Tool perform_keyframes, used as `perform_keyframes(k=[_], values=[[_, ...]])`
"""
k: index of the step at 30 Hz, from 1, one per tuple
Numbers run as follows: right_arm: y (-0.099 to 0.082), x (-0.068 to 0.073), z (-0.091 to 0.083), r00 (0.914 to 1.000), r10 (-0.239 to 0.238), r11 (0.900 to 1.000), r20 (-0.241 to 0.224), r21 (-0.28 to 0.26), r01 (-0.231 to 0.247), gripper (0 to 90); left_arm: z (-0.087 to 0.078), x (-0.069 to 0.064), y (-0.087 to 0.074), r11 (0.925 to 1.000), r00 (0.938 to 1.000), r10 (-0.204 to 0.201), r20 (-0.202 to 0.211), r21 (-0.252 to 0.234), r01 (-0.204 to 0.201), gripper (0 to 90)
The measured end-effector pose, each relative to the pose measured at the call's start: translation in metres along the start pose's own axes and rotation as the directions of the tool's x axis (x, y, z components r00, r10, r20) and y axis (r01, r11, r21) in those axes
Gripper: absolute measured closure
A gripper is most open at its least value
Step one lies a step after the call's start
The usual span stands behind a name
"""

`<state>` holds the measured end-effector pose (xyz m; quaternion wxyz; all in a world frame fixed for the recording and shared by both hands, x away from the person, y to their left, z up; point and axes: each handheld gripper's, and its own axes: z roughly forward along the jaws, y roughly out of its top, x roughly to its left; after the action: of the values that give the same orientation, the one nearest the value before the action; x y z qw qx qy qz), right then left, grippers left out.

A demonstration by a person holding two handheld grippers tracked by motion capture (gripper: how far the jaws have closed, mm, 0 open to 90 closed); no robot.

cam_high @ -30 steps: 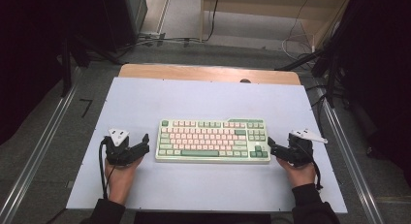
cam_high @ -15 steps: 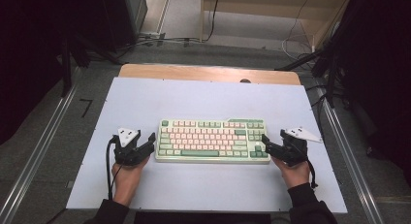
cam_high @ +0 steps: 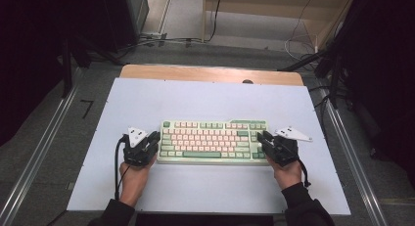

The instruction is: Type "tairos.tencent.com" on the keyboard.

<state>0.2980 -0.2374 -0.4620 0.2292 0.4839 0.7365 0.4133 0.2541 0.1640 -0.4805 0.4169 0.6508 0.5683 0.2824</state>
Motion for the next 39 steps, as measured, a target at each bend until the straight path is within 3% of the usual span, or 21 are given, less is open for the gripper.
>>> perform_keyframes(k=[3,9,16,17,29,31,34,36,39], values=[[0.001,0.006,0.003,0.9996,-0.018,0.9998,-0.024,-0.01,0.017,87.3,0.003,-0.004,0.001,1.0,0.9999,0.004,0.013,0.005,-0.004,90.0],[0.003,0.018,0.014,0.9968,-0.041,0.9991,-0.069,0.004,0.041,87.6,0.009,-0.009,0.001,0.9996,0.9992,0.012,0.038,0.023,-0.013,90.0],[0.004,0.026,0.025,0.9951,-0.053,0.9977,-0.084,0.038,0.057,87.6,0.009,-0.008,0.002,0.9998,0.9991,0.009,0.041,0.016,-0.009,90.0],[0.004,0.028,0.026,0.9951,-0.048,0.9979,-0.086,0.038,0.052,87.6,0.01,-0.007,0.002,0.9998,0.9992,-0.01,0.04,0.015,0.009,90.0],[0.005,0.04,0.034,0.9915,-0.062,0.9958,-0.114,0.06,0.069,87.6,0.014,-0.012,0.003,0.9997,0.9983,-0.008,0.058,0.023,0.007,90.0],[0.006,0.041,0.036,0.9909,-0.068,0.9951,-0.116,0.063,0.075,87.6,0.016,-0.013,0.003,0.9997,0.9982,0.007,0.06,0.022,-0.008,90.0],[0.005,0.041,0.038,0.9906,-0.065,0.9949,-0.12,0.069,0.074,87.6,0.016,-0.014,0.003,0.9997,0.9976,-0.007,0.069,0.023,0.005,90.0],[0.005,0.044,0.039,0.9899,-0.07,0.9944,-0.123,0.07,0.079,87.6,0.017,-0.019,0.005,0.9995,0.997,0.023,0.073,0.019,-0.024,90.0],[0.007,0.049,0.04,0.9889,-0.077,0.9943,-0.127,0.064,0.085,87.6,0.017,-0.022,0.007,0.9994,0.9968,0.032,0.073,0.012,-0.033,90.0]])
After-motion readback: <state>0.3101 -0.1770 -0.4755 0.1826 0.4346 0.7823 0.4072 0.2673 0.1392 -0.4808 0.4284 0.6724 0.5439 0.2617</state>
